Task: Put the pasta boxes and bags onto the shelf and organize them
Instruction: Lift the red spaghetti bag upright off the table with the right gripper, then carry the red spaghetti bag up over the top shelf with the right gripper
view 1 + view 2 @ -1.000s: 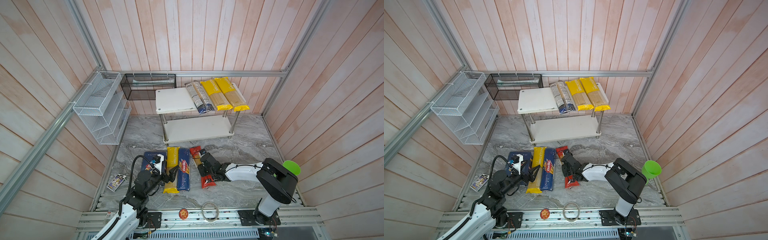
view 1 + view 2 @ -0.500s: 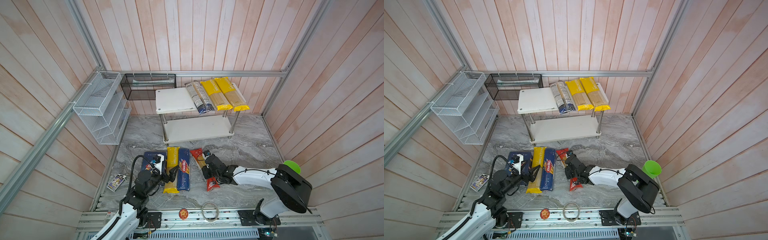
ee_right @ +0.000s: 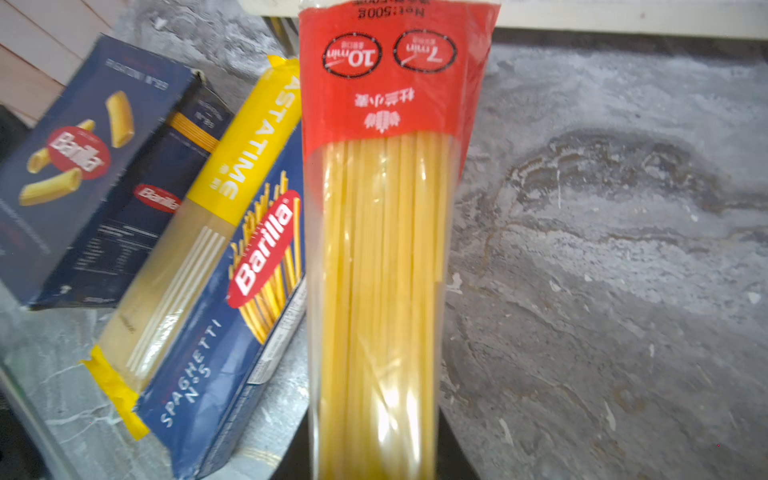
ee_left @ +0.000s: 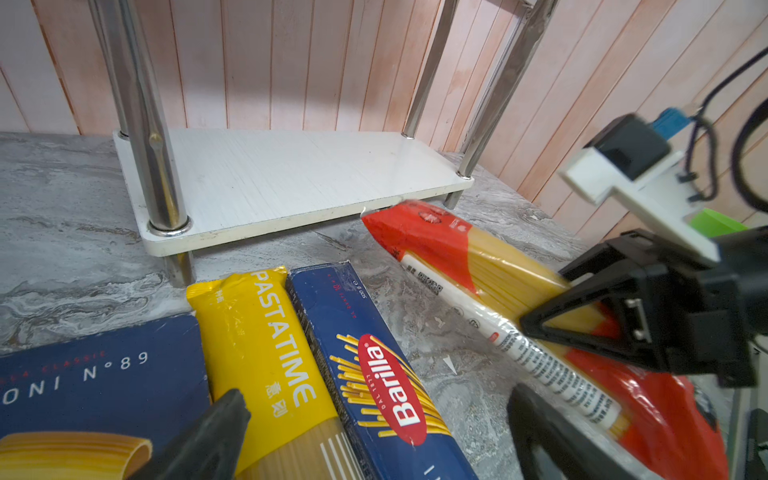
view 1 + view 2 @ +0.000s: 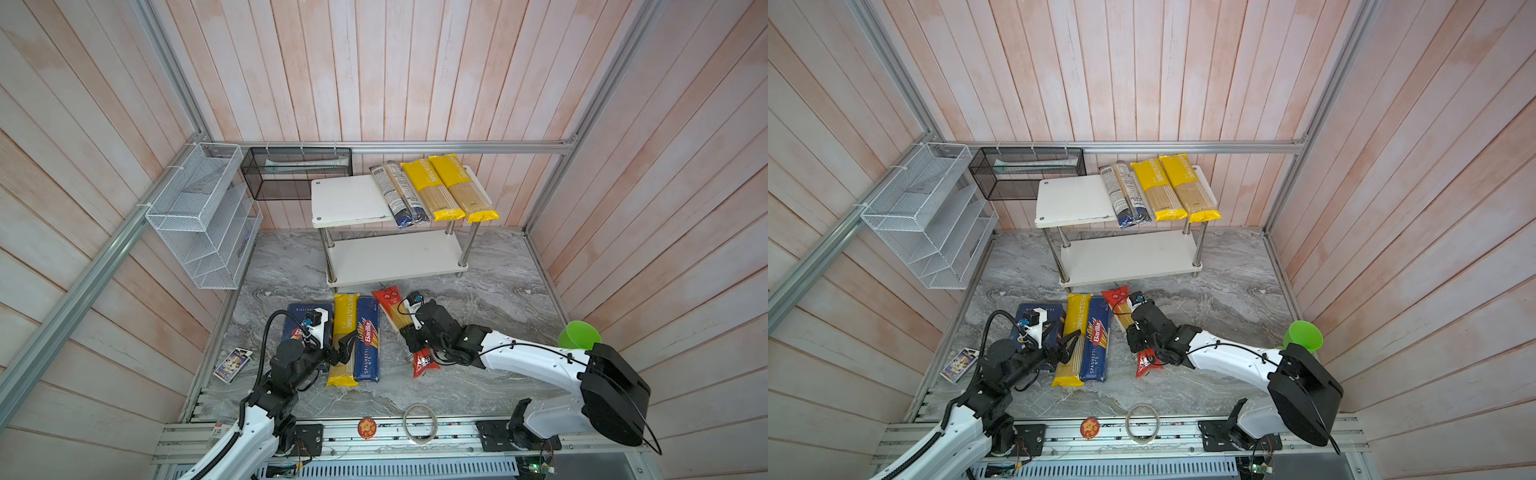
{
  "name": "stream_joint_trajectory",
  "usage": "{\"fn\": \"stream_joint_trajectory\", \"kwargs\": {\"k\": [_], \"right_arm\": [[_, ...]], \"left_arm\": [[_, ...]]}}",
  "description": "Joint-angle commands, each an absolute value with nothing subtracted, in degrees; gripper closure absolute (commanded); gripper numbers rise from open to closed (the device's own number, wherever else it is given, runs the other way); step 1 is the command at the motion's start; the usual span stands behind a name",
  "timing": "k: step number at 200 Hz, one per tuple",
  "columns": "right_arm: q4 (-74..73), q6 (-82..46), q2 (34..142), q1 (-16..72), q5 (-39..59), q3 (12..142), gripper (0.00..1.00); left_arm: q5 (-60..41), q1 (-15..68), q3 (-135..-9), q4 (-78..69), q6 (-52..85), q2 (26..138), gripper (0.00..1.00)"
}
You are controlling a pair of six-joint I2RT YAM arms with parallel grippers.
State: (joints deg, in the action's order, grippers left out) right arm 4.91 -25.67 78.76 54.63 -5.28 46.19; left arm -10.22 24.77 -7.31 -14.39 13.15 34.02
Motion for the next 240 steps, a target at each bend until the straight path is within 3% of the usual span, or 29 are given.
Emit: {"fn": "stream_joint_trajectory", "kwargs": {"k": [1,240], "right_arm": [[2.1,-24.2,75.5,56.2,-5.4,51.7,0.78],[10.6,-19.4,78.7,59.5,-10.5,75.2,0.79]], "left_arm": [[-8.5,24.8,-7.5,-15.1,13.9,34.0,0.00],[-6.9,24.7,-7.5,-15.4,14.5,35.3,0.00]]}}
